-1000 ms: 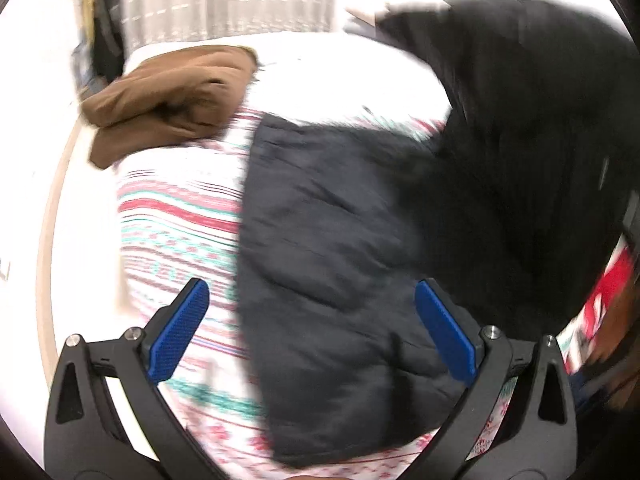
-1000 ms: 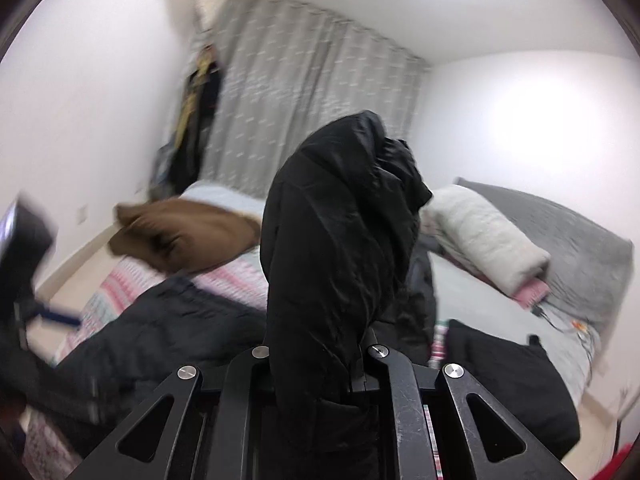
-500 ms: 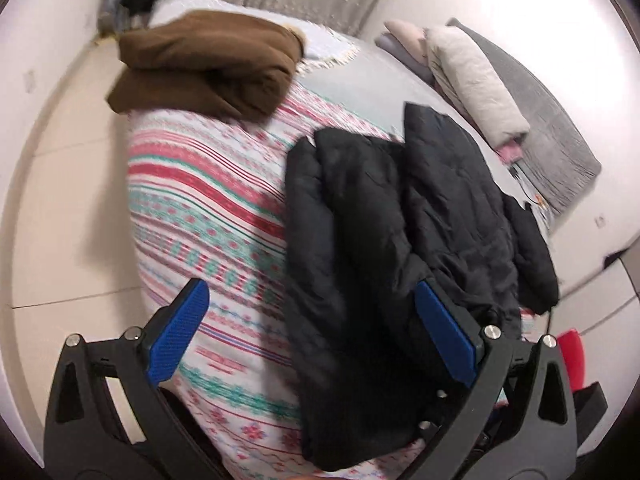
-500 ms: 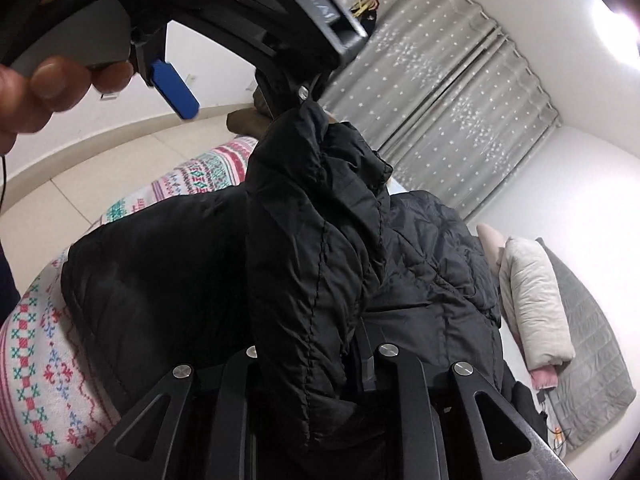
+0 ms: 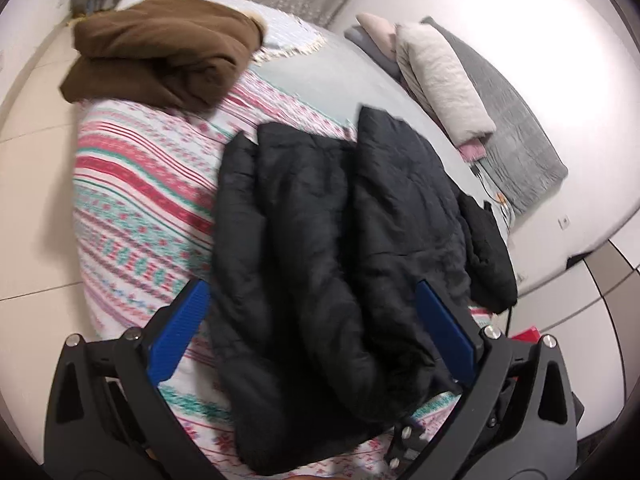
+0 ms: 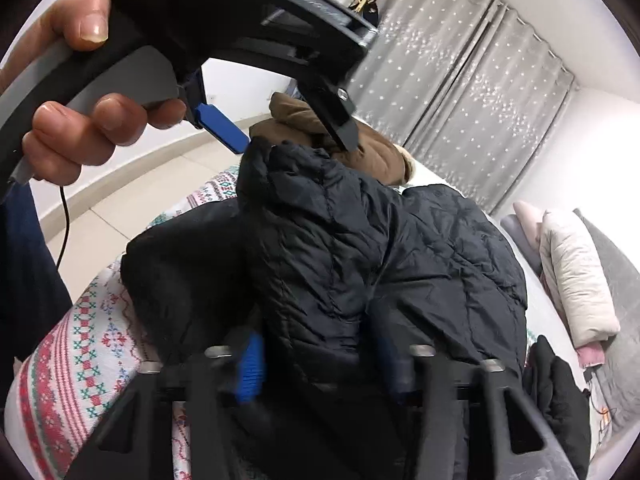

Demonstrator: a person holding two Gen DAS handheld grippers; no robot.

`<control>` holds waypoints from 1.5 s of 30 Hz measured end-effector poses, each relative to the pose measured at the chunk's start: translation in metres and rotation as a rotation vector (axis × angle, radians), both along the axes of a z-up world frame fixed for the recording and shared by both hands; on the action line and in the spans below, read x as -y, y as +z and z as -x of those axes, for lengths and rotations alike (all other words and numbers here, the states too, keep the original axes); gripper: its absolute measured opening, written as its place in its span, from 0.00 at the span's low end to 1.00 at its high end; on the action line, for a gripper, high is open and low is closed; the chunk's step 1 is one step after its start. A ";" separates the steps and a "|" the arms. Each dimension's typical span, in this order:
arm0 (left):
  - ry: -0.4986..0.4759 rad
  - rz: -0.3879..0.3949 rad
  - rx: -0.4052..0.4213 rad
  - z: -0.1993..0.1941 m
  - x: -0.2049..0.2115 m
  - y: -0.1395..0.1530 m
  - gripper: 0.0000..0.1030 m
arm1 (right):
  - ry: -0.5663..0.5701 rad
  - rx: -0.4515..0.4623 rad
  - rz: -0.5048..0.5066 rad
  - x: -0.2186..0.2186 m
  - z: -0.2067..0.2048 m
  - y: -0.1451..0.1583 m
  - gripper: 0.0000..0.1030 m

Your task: Fold large clothes

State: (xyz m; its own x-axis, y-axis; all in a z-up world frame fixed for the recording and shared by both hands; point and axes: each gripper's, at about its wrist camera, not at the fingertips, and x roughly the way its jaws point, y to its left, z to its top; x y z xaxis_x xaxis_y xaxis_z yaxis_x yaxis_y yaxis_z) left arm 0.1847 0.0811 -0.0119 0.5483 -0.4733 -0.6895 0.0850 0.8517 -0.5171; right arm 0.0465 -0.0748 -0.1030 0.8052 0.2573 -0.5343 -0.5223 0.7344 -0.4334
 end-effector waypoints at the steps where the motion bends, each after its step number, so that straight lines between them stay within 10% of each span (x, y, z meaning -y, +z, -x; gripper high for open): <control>1: -0.009 0.008 -0.009 -0.003 0.003 -0.001 1.00 | 0.002 0.002 -0.007 -0.001 -0.001 0.000 0.19; 9: -0.004 0.036 0.002 -0.011 -0.004 0.008 1.00 | 0.129 0.150 0.027 -0.022 0.040 0.005 0.13; 20: -0.102 -0.072 0.083 -0.004 0.021 0.019 0.98 | 0.147 -0.162 -0.076 -0.020 -0.003 -0.018 0.15; 24: -0.125 -0.284 -0.047 -0.017 0.049 -0.018 0.98 | 0.143 -0.200 -0.106 -0.019 -0.007 -0.023 0.23; 31: -0.095 -0.372 -0.055 -0.008 0.049 -0.039 0.99 | 0.238 -0.359 -0.253 0.033 0.005 0.021 0.48; 37: -0.078 -0.371 -0.076 0.002 0.038 -0.050 1.00 | -0.096 -0.393 -0.533 0.113 -0.045 0.041 0.51; 45: -0.063 -0.341 -0.068 -0.003 0.029 -0.025 0.99 | -0.271 -0.592 -0.466 0.099 -0.091 -0.015 0.52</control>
State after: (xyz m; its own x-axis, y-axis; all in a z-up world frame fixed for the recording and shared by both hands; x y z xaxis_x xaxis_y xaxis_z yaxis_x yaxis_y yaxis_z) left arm 0.1872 0.0523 -0.0370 0.4725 -0.2407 -0.8478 0.1175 0.9706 -0.2101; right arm 0.1380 -0.1734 -0.1180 0.4883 0.3953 -0.7780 -0.3472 0.9059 0.2425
